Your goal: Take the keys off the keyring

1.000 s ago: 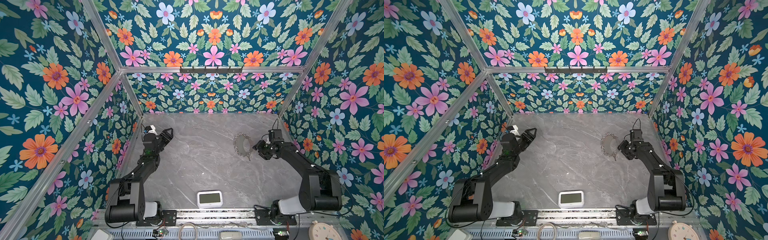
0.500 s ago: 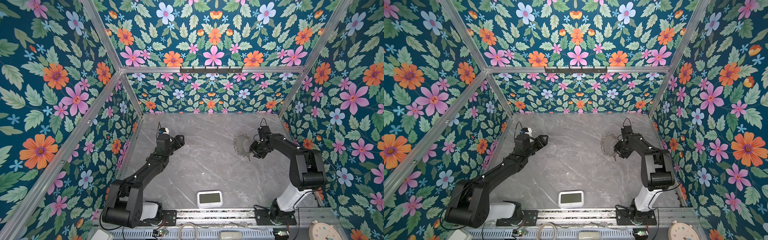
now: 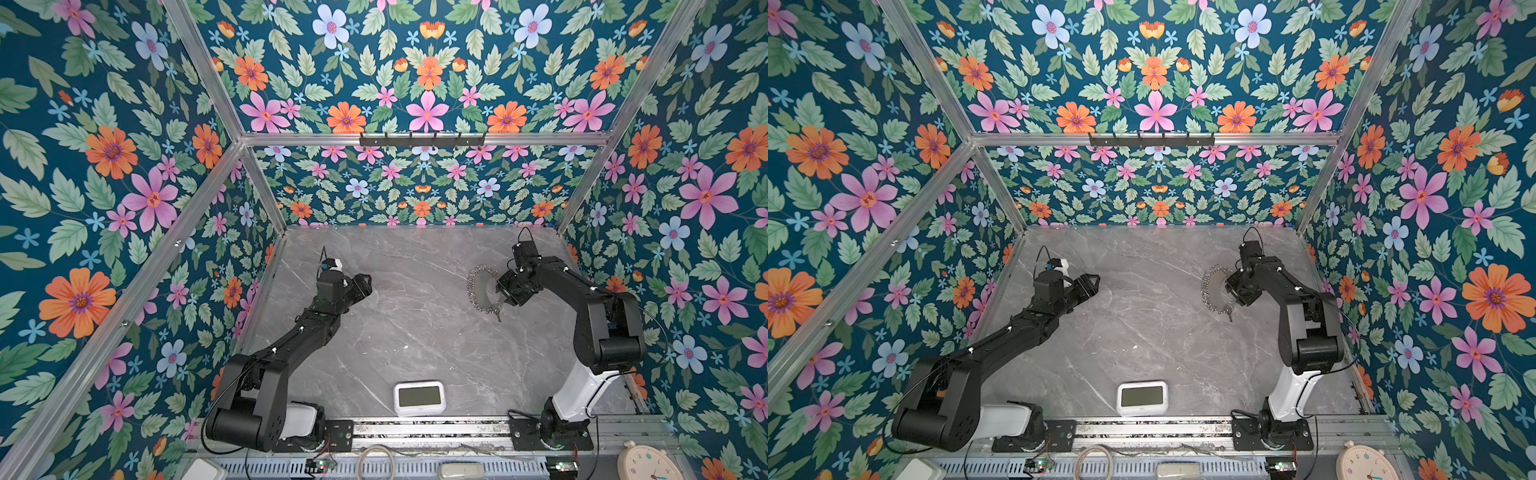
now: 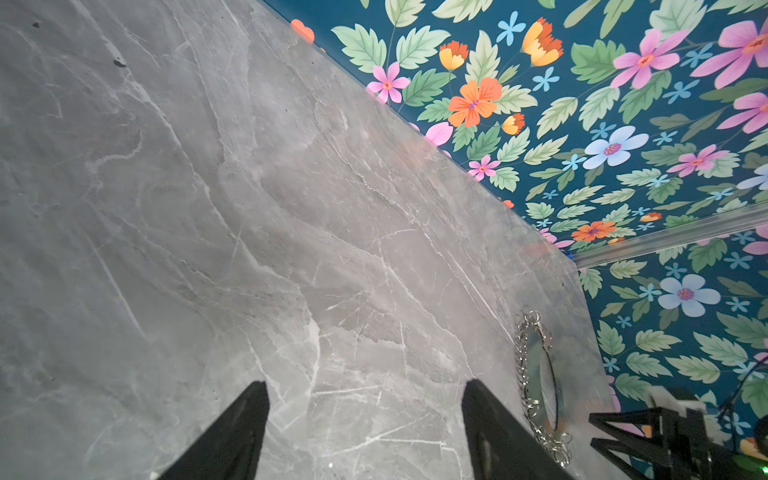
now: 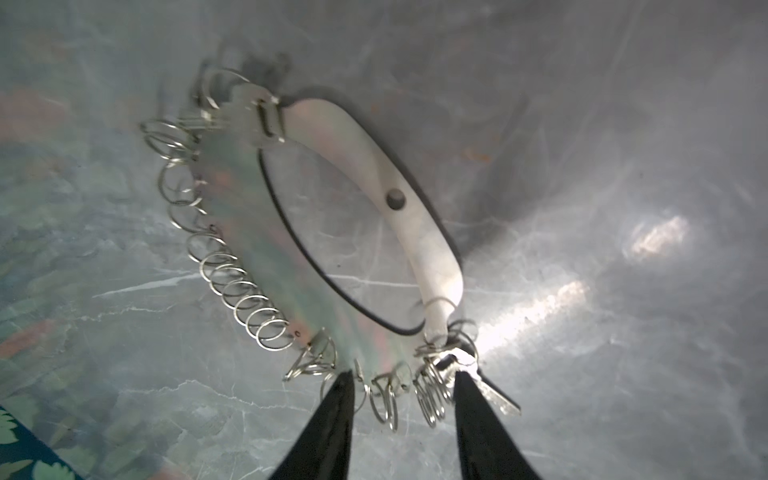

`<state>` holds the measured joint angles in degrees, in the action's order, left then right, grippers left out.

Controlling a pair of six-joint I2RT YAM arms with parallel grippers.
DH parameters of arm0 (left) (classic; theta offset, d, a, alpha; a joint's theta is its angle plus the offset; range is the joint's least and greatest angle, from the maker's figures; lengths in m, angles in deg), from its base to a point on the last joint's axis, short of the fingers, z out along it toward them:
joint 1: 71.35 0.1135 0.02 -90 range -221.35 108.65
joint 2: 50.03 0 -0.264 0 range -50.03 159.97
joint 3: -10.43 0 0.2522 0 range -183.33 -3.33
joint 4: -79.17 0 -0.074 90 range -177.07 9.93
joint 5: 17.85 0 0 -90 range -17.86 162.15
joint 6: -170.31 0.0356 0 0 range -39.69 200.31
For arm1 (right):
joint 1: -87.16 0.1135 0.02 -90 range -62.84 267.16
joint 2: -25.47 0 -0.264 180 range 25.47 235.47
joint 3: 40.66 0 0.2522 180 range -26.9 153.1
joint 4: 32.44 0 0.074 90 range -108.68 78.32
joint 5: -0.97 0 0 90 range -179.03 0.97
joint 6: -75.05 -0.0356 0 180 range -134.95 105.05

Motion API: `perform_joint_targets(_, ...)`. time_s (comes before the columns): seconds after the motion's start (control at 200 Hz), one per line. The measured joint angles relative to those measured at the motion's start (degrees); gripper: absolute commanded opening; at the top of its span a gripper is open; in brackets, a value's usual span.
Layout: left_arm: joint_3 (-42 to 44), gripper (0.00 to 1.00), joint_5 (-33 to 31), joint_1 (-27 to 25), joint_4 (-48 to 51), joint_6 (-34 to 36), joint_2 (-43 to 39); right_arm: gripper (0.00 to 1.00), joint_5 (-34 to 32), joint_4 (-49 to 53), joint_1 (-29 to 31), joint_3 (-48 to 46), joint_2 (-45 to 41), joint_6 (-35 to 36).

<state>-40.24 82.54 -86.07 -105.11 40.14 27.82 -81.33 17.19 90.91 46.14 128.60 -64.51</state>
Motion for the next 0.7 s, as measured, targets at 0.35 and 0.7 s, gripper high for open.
perform_joint_targets(0.35, -0.7, 0.76, 1.5, 0.0, -0.2, 0.1, 1.6, 0.42, 4.6, -1.5, 0.0, -1.7, 1.2, 26.1)
perform_joint_targets(0.7, -1.1, 0.75, 1.9, 0.0, 0.0, 0.2, 2.0, 0.38, 6.4, -3.8, -0.1, -2.1, 1.6, 36.5)
